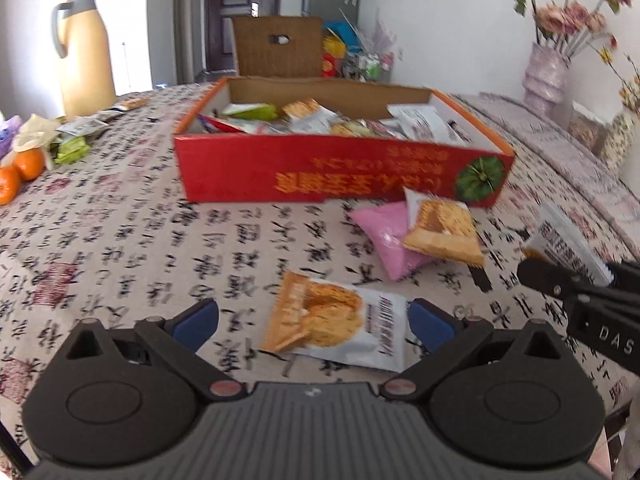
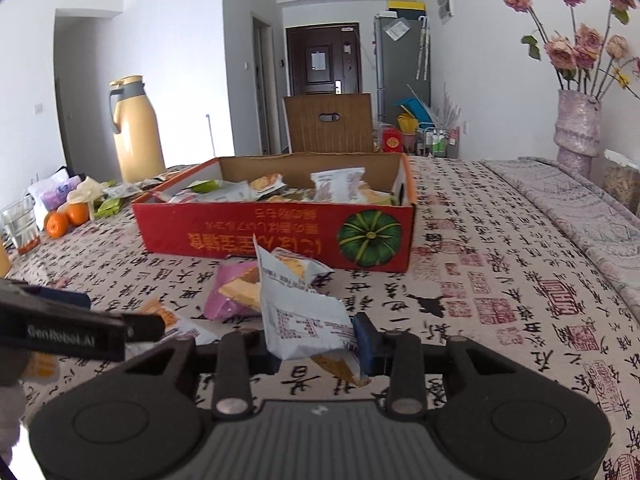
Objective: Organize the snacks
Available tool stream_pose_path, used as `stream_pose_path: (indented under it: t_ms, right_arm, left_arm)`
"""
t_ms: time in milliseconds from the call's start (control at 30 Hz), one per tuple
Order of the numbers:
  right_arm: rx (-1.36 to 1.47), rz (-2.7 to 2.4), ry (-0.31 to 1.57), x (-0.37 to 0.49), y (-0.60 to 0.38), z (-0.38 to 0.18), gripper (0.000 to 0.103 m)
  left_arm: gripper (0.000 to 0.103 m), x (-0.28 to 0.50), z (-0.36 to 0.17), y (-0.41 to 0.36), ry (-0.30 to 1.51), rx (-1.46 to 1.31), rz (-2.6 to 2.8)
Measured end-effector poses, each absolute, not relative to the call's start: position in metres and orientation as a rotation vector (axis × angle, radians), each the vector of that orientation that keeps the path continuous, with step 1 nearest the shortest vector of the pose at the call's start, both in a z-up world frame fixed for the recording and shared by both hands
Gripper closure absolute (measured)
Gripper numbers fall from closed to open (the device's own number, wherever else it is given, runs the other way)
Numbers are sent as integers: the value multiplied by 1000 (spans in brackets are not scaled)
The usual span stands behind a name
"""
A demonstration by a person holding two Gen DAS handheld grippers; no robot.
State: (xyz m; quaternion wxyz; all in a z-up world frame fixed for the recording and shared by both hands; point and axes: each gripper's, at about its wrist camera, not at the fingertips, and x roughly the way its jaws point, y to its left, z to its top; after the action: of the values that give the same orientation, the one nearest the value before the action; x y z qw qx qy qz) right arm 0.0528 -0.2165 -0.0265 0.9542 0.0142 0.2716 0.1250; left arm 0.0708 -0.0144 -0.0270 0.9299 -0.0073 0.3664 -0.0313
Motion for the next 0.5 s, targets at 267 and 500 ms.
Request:
stream_pose_path:
  t_ms: [267,500]
  right_arm:
    - [52,247,559,55,-224,-32,68]
    - [58,252,566,58,-223,-34,68]
  left_arm:
    - [0,85,-43,-29,815,25,-72]
    - [0,88,-47,-32,810,48,-68]
